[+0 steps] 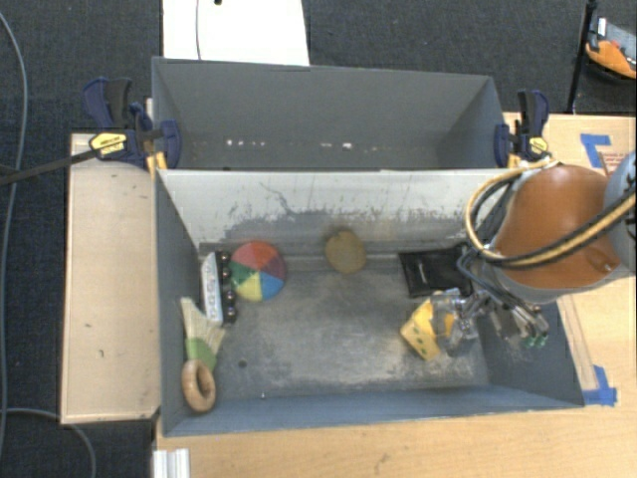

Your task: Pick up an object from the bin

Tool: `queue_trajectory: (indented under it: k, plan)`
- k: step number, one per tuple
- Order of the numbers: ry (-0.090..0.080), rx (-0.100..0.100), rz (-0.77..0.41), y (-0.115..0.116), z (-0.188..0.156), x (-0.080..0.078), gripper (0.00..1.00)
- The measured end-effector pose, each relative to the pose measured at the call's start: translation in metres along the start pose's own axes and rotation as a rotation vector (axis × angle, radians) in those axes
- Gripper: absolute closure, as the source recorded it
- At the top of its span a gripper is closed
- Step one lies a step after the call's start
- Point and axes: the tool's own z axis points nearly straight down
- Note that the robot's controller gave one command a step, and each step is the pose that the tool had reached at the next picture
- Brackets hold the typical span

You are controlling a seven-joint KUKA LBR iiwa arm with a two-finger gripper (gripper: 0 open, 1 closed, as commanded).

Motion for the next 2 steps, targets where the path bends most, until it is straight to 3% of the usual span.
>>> queue_trajectory:
  k: [1,2]
  plan:
    - [0.0,0.0,0.002,0.0001,-0.0001,-0.0001,0.0]
    - [0.0,0.0,0.003,0.0001,0.0,-0.0001,0.0]
